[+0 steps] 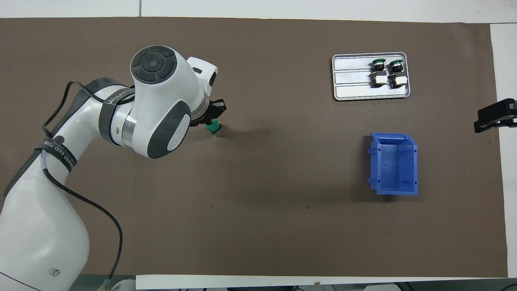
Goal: Place and press button with both arms
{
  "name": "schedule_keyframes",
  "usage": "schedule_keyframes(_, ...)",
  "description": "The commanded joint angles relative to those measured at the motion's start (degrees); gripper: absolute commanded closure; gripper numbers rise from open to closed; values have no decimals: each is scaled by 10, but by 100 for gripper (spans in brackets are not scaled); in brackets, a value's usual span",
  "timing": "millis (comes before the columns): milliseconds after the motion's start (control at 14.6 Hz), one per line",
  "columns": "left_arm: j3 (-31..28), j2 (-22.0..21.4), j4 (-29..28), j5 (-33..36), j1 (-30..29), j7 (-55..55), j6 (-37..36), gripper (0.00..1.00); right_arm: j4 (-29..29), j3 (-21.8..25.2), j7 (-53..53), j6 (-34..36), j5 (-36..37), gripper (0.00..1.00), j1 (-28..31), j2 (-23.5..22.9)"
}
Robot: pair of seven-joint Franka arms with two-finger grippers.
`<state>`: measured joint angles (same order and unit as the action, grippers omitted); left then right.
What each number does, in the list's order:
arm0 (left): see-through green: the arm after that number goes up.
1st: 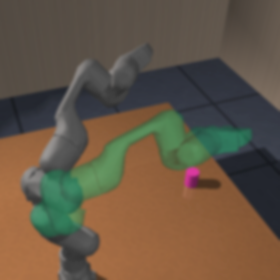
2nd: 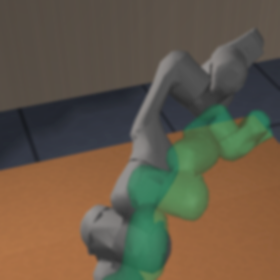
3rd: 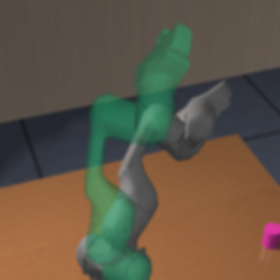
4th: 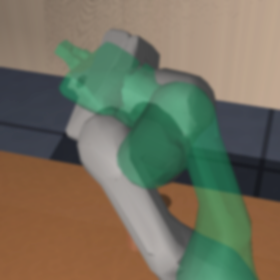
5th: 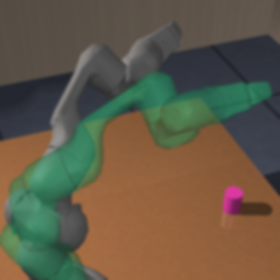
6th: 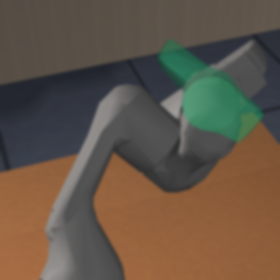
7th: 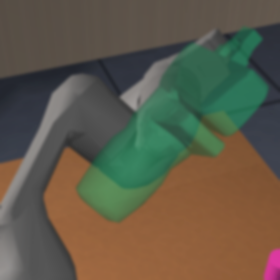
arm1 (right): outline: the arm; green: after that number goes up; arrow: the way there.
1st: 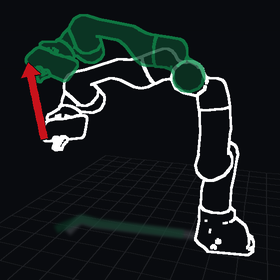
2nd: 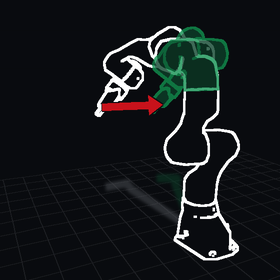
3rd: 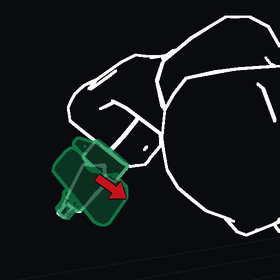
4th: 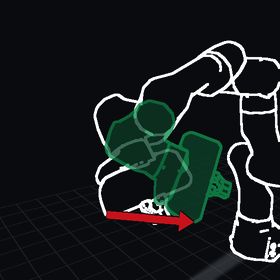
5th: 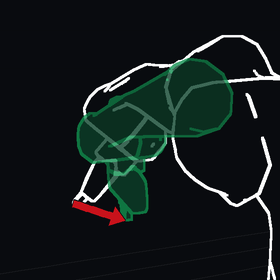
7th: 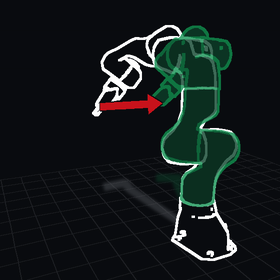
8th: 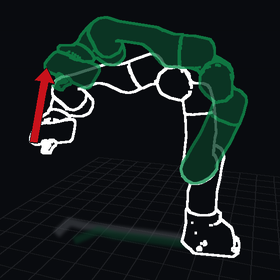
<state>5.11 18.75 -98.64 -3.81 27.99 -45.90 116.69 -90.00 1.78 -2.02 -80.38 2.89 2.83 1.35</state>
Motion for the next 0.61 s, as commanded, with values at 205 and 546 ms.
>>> schedule_keyframes(205,-4,2,-24,13,7,-11,28,98,-10,-2,13,-1,1,1,3,8)
schedule_keyframes(546,-3,0,-38,10,8,-15,42,100,-10,-2,13,-1,1,1,3,8)
